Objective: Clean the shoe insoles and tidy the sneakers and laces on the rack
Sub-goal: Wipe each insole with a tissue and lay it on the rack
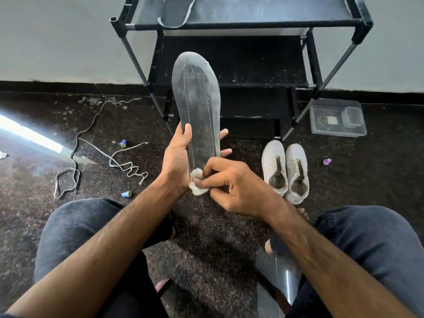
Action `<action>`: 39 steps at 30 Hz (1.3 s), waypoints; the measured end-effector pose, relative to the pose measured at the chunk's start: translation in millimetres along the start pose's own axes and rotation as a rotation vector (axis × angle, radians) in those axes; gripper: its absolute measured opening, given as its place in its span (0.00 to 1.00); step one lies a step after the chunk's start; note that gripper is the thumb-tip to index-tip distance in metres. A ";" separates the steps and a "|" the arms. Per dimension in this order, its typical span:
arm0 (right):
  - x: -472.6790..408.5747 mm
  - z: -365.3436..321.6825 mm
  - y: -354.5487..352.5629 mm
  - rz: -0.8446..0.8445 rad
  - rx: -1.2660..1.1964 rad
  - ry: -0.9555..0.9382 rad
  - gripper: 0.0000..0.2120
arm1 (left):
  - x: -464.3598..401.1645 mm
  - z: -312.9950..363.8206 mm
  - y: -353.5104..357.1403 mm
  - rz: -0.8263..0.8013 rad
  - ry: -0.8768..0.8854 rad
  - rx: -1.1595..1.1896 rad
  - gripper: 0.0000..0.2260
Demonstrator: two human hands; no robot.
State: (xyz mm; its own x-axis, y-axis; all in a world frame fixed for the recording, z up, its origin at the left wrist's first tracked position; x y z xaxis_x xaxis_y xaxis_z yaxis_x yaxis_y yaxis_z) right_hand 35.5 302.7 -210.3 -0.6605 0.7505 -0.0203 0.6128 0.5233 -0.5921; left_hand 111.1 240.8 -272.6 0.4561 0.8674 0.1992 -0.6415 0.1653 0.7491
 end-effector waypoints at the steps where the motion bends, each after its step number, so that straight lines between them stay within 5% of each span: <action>1: 1.8 1.2 -2.2 -0.005 -0.035 0.015 0.08 | -0.8 2.5 -0.1 0.006 0.008 -0.001 0.16; 5: 7.1 10.2 -39.2 0.276 -0.193 0.061 0.09 | -1.4 4.1 1.4 0.018 0.018 0.003 0.17; 8: 6.9 12.4 -58.2 0.488 0.037 0.167 0.13 | -0.9 -2.1 1.1 0.045 0.000 0.009 0.17; 13: -14.1 0.7 0.1 0.231 0.212 0.098 0.17 | -1.6 -9.7 -7.7 0.062 -0.041 -0.004 0.17; 21: -1.3 -5.9 4.1 0.009 0.115 -0.039 0.09 | -2.0 -2.9 -9.9 0.028 -0.039 0.001 0.16; 27: 5.8 5.6 -48.8 0.420 0.104 0.127 0.15 | -2.0 -13.1 -1.5 0.023 -0.117 0.038 0.17; 32: -10.9 -6.6 -2.5 0.204 0.232 0.021 0.15 | -4.4 -8.0 -8.3 0.034 -0.057 0.004 0.17; 36: -3.7 -7.1 2.4 0.048 0.085 -0.052 0.11 | -3.5 2.5 -11.5 0.024 -0.016 0.015 0.17; 39: 7.9 5.0 -26.8 0.139 -0.093 -0.001 0.11 | -7.2 1.9 -9.5 0.024 -0.043 0.034 0.20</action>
State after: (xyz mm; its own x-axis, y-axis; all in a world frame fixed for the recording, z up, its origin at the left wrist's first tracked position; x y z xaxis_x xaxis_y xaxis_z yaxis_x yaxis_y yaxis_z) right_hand 11.7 292.5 -198.7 -0.5672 0.8178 -0.0972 0.7355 0.4498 -0.5066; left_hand 115.1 232.1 -280.0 0.4676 0.8496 0.2441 -0.6315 0.1279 0.7647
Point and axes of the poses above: each hand's wrist, its own x-axis away from the middle knuckle, its own y-axis out of the palm, z = x × y, the point moved 9 cm from there along -x, towards the middle knuckle, and after that the axes turned 14 degrees about -z, right-handed, at the moved point
